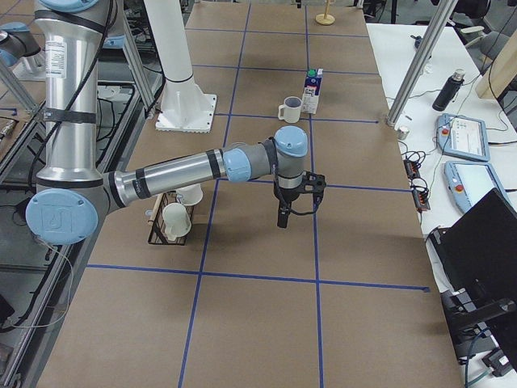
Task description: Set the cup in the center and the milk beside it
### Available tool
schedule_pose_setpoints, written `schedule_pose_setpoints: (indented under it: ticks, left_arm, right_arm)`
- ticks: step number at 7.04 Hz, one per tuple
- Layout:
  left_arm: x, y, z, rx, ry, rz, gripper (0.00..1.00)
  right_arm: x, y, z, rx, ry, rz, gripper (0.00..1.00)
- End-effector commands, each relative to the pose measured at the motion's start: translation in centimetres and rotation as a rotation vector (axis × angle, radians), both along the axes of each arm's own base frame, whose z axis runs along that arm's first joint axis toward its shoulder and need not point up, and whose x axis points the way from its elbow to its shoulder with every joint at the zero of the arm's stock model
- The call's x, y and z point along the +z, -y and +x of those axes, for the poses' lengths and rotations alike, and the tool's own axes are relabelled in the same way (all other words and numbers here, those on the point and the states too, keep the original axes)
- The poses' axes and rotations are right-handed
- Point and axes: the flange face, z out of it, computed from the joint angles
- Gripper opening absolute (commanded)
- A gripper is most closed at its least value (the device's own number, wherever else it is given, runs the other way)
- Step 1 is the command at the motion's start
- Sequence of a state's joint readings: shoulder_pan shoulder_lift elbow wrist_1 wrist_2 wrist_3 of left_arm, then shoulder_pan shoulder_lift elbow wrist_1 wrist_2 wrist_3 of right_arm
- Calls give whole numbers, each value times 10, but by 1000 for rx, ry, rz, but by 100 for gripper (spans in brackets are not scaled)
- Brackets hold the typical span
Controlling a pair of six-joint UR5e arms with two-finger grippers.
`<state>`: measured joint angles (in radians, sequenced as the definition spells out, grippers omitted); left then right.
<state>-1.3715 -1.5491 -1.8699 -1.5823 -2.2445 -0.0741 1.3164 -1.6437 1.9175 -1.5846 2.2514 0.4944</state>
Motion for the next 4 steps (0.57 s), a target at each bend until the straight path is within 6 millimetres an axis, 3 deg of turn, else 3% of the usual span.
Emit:
schedule_pose_setpoints:
  ticks: [1,4]
  left_arm:
    - [42,-47,-17,24,-27,5,98]
    - [30,-50,-28,1,-129,-13,98]
  right_arm:
    - [2,2,5,-8,5,10,100]
    - [4,2,7,-16,22,9,100]
